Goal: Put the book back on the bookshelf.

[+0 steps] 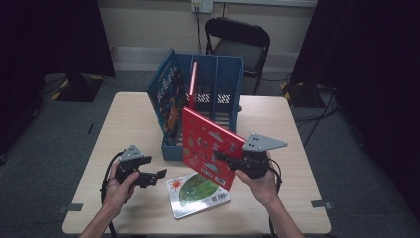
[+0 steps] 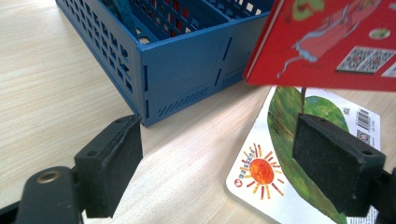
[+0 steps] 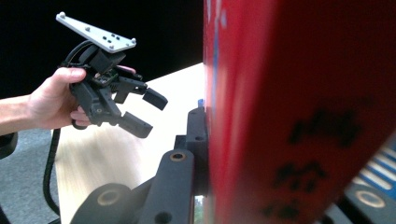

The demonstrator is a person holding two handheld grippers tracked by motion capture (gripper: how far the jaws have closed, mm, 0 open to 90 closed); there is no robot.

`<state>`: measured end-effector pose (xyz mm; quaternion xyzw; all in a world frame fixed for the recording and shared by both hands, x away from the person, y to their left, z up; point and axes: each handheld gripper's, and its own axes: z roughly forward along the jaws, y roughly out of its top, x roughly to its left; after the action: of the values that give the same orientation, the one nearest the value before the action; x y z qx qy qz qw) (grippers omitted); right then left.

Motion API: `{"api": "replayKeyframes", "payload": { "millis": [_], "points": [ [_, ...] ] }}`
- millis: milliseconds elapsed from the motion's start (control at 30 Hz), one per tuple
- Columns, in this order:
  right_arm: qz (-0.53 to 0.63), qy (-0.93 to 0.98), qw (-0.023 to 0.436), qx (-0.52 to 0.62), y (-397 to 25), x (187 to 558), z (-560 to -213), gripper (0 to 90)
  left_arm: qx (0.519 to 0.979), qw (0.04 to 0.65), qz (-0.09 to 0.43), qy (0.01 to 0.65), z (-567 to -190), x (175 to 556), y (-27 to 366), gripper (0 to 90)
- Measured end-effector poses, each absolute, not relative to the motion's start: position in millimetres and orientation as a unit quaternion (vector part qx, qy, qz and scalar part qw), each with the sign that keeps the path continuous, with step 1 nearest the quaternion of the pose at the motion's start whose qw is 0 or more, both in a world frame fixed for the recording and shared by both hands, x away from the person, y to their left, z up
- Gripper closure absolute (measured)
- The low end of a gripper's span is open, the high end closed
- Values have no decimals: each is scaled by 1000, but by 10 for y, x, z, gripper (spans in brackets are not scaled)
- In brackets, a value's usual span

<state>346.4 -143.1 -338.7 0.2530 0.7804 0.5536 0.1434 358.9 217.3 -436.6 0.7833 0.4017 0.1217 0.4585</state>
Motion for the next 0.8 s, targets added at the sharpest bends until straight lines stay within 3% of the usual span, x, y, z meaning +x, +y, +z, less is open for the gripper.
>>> {"api": "replayKeyframes", "payload": {
  "millis": [800],
  "points": [
    [563,761,175,271,-1544,3573,-3073,805,776,465,115,409,-4366,3609,2220,163]
  ]
}}
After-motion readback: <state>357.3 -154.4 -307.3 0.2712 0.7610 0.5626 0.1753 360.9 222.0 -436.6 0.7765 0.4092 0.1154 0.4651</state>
